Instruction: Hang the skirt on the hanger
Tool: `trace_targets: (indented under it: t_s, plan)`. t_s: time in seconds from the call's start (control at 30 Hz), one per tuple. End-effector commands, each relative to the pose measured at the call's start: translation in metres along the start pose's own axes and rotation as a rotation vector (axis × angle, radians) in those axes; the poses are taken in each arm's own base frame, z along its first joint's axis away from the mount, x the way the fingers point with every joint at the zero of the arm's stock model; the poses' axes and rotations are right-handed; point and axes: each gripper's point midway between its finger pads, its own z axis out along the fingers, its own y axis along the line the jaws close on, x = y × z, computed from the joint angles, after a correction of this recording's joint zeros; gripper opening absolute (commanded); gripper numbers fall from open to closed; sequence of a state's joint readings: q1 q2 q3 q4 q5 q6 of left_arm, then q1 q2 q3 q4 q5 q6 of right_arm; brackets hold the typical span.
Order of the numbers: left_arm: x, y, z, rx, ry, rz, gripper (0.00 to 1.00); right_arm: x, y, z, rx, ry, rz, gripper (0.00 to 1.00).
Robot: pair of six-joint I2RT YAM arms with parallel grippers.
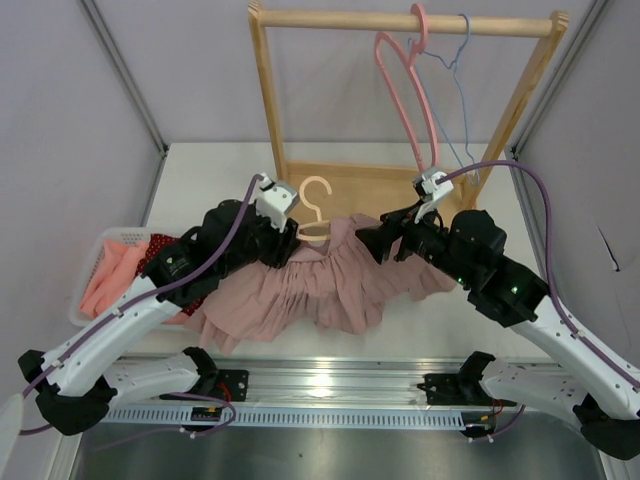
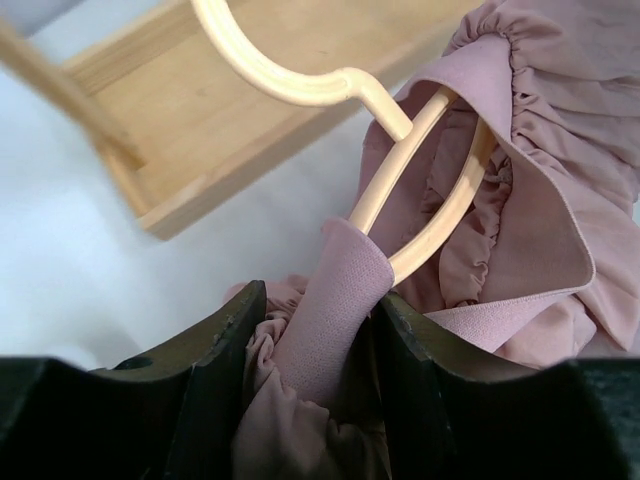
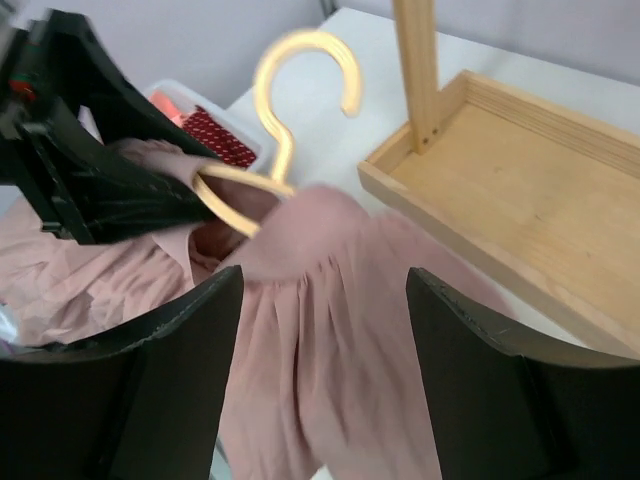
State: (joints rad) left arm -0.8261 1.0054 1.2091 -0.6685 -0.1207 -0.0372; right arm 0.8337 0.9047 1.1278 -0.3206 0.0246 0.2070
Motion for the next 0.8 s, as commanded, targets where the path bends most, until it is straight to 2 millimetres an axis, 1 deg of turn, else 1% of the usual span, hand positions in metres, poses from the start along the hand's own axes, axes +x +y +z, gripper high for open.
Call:
trace_targets:
  t_s: [0.0, 0.03, 0.1, 0.13, 0.17, 0.2, 0.23, 0.27, 0.33, 0.37, 0.4, 0.43, 0.47, 0.5, 0.53, 0.57, 0.6, 0.63, 0.67, 0.7, 0.77]
  plan:
    - [-0.045, 0.044, -0.019, -0.254, -0.183, -0.119, 0.0, -0.01, -0.019, -0.003, 0.122, -0.049, 0.061, 0.72]
    - [-0.059, 0.05, -0.026, -0.289, -0.213, -0.137, 0.0, -0.011, -0.02, -0.004, 0.13, -0.051, 0.069, 0.72]
    - [-0.064, 0.06, -0.026, -0.349, -0.214, -0.127, 0.0, -0.015, -0.023, -0.008, 0.152, -0.066, 0.092, 0.72]
    - [-0.068, 0.07, -0.031, -0.411, -0.219, -0.109, 0.0, -0.016, -0.024, -0.01, 0.162, -0.066, 0.104, 0.72]
    - [-0.084, 0.077, -0.04, -0.441, -0.25, -0.106, 0.0, -0.018, -0.025, -0.012, 0.167, -0.07, 0.111, 0.72]
    - [-0.082, 0.081, -0.034, -0.477, -0.224, -0.082, 0.0, -0.019, -0.026, -0.015, 0.177, -0.071, 0.121, 0.72]
    - [-0.09, 0.092, -0.042, -0.545, -0.232, -0.063, 0.0, -0.022, -0.026, -0.017, 0.183, -0.075, 0.126, 0.71]
    - [-0.099, 0.096, -0.046, -0.569, -0.248, -0.059, 0.0, -0.024, -0.026, -0.018, 0.186, -0.079, 0.132, 0.71]
    - [-0.111, 0.102, -0.047, -0.605, -0.259, -0.008, 0.0, -0.03, -0.025, -0.024, 0.187, -0.093, 0.143, 0.71]
    - [-0.125, 0.106, -0.052, -0.637, -0.303, -0.014, 0.0, -0.031, -0.026, -0.025, 0.19, -0.096, 0.145, 0.71]
    - [-0.133, 0.109, -0.055, -0.657, -0.329, -0.009, 0.0, -0.033, -0.025, -0.026, 0.189, -0.099, 0.147, 0.71]
    - [-0.137, 0.113, -0.052, -0.689, -0.314, 0.038, 0.0, -0.034, -0.024, -0.028, 0.183, -0.103, 0.151, 0.71]
    - [-0.147, 0.119, -0.057, -0.748, -0.336, 0.043, 0.0, -0.036, -0.022, -0.029, 0.177, -0.106, 0.151, 0.71]
    - [-0.158, 0.123, -0.063, -0.783, -0.339, 0.092, 0.0, -0.037, -0.022, -0.03, 0.178, -0.108, 0.153, 0.71]
    - [-0.164, 0.124, -0.062, -0.803, -0.341, 0.114, 0.0, -0.039, -0.022, -0.031, 0.176, -0.114, 0.155, 0.71]
    - [-0.169, 0.124, -0.054, -0.823, -0.327, 0.15, 0.0, -0.038, -0.021, -0.032, 0.17, -0.114, 0.155, 0.71]
    - [-0.181, 0.13, -0.062, -0.887, -0.344, 0.183, 0.0, -0.039, -0.021, -0.032, 0.171, -0.119, 0.156, 0.71]
    - [-0.186, 0.132, -0.063, -0.923, -0.344, 0.205, 0.0, -0.04, -0.021, -0.033, 0.17, -0.122, 0.156, 0.71]
    - [-0.19, 0.131, -0.058, -0.95, -0.339, 0.235, 0.0, -0.04, -0.021, -0.033, 0.167, -0.121, 0.151, 0.71]
    - [-0.202, 0.137, -0.069, -1.021, -0.366, 0.246, 0.0, -0.04, -0.021, -0.032, 0.168, -0.12, 0.148, 0.71]
    - [-0.211, 0.138, -0.072, -1.069, -0.378, 0.268, 0.0, -0.041, -0.02, -0.032, 0.164, -0.118, 0.139, 0.7]
